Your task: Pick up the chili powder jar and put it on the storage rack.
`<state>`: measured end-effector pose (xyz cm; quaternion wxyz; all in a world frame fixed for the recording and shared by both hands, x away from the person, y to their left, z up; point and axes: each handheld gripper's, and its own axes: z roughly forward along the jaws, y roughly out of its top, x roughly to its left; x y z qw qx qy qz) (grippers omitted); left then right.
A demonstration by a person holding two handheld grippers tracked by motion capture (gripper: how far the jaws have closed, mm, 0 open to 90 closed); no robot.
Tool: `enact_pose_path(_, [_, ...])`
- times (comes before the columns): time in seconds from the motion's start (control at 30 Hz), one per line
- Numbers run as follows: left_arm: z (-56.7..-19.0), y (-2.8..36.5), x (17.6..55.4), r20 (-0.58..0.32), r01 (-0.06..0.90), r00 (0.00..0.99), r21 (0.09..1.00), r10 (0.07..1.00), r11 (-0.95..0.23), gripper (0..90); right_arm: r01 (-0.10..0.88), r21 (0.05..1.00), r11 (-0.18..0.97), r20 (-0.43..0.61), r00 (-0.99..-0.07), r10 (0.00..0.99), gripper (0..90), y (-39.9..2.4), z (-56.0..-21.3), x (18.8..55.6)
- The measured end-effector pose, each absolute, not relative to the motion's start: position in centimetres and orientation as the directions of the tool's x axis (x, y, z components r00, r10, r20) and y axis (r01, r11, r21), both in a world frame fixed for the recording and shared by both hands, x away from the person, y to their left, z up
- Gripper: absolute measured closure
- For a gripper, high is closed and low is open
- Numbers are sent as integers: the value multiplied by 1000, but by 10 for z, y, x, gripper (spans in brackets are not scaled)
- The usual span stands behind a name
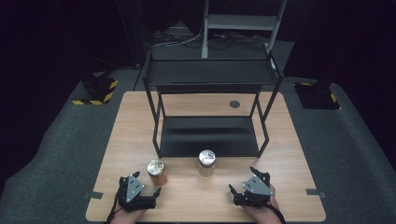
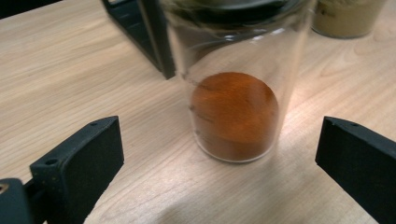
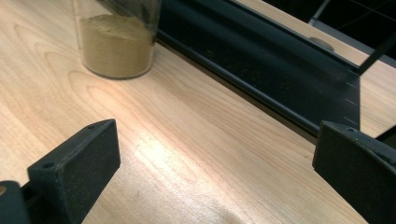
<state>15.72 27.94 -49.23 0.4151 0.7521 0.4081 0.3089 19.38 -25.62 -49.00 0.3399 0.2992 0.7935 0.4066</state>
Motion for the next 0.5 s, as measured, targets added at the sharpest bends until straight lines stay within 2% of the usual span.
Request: enact_pose_path(0.5, [-493, 278, 154, 145, 343, 486, 876, 862, -340, 10, 217, 866, 450, -256, -581, 772, 0, -261, -490, 195])
